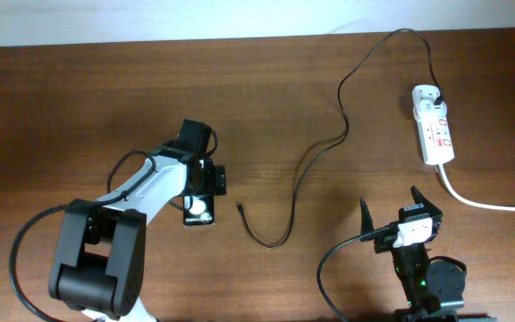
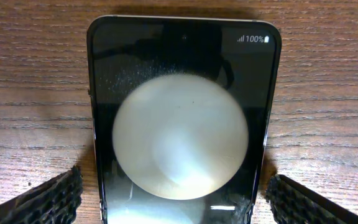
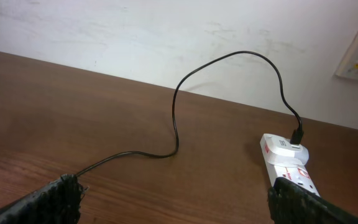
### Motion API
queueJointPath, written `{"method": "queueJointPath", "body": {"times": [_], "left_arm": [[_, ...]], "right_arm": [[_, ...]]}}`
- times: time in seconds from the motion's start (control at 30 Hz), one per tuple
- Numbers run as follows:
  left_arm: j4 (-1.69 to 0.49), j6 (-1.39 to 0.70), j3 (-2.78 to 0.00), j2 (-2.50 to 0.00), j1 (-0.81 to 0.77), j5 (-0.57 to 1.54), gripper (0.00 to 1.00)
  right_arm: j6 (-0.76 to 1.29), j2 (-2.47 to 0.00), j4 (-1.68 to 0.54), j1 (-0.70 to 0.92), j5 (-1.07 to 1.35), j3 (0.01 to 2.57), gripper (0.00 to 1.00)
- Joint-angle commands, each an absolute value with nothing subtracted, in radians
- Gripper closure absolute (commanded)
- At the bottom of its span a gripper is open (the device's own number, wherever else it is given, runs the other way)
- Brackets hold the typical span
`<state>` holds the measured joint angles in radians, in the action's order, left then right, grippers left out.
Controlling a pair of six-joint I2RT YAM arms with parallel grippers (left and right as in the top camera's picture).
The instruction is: Plug charger to phone and switch on socket
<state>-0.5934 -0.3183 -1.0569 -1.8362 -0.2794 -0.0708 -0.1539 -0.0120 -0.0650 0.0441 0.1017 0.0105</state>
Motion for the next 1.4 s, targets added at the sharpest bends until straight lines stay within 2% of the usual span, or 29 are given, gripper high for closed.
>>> {"method": "queueJointPath", "body": {"times": [0.0, 0.1, 0.27, 0.4, 0.53, 0.57, 0.6, 0.63, 1.37], "left_arm": [[-0.587, -0.325, -1.020, -1.853, -0.279, -0.028, 0.01], [-0.587, -0.325, -1.020, -1.853, -0.279, -0.022, 0.00], [-0.603, -0.325, -1.020, -1.853, -0.279, -0.013, 0.09], [-0.609, -0.325, -1.020, -1.853, -0.279, 0.031, 0.05], [-0.604, -0.325, -1.020, -1.853, -0.279, 0.055, 0.15], [-0.603, -0.325, -1.020, -1.853, -0.279, 0.068, 0.14], [-0.602, -0.325, -1.020, -1.853, -0.279, 0.072, 0.04], [-0.601, -0.325, -1.020, -1.853, -0.279, 0.072, 0.01], [-0.603, -0.325, -1.020, -1.853, -0.279, 0.072, 0.01]], "right_arm": [[-0.149, -0.004, -0.072, 0.051, 0.096, 0.006, 0.01], [-0.149, -0.004, -0.072, 0.051, 0.096, 0.006, 0.01], [-0.149, -0.004, -0.072, 0.051, 0.096, 0.006, 0.01], [-0.149, -0.004, -0.072, 0.051, 0.096, 0.006, 0.01], [-0.149, -0.004, -0.072, 0.051, 0.096, 0.006, 0.01], [-0.149, -0.004, -0.072, 0.051, 0.096, 0.006, 0.01], [-0.150, -0.004, -0.072, 0.051, 0.096, 0.006, 0.02], [-0.149, -0.004, -0.072, 0.051, 0.096, 0.006, 0.01], [-0.149, -0.004, -0.072, 0.051, 0.096, 0.006, 0.01]]}}
